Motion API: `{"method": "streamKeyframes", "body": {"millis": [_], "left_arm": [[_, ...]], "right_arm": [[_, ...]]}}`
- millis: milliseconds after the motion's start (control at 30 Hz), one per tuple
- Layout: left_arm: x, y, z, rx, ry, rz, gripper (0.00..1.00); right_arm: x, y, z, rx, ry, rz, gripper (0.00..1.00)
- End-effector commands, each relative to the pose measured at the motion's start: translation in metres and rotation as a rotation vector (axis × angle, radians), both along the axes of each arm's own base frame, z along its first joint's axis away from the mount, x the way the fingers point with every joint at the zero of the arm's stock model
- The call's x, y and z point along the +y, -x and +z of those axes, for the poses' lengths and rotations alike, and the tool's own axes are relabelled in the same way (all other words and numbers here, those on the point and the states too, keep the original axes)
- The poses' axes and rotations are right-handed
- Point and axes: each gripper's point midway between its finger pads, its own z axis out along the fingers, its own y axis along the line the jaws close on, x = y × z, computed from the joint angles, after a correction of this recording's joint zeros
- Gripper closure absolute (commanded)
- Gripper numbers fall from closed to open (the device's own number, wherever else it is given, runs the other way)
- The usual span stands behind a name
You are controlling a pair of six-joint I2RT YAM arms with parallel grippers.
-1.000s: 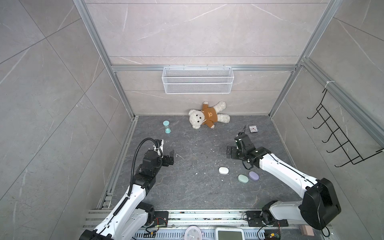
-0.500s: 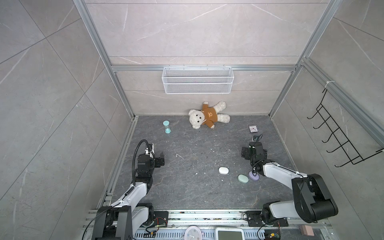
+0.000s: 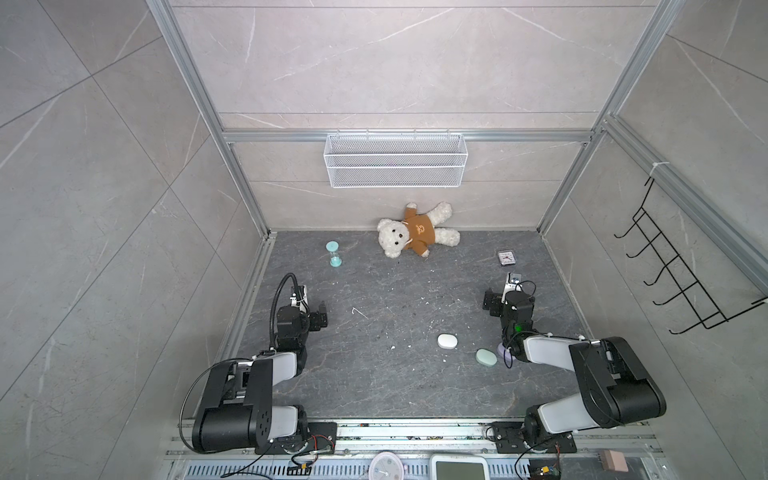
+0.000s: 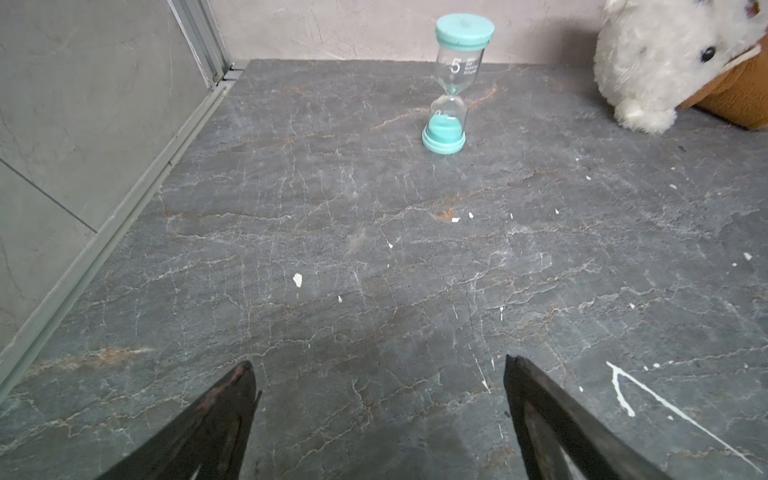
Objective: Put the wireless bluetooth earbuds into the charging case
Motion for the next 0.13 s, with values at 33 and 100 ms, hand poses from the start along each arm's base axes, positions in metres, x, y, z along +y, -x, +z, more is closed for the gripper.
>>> {"method": "streamKeyframes", "body": {"millis": [33,100], "left_arm": [[0.0016,-0.0140,0.0242,-0.098,-0.016,-0.002,0.05],[0.0015,-0.0142,0.0232,-0.097,-0.016,-0.004,0.04]], "right_arm": [[-0.0058,-0.0009,0.0048,-0.030,0.005,-0.031,0.00],[-0.0064,-0.0001,0.0049,-0.034,0.004,-0.034,0.00]]}}
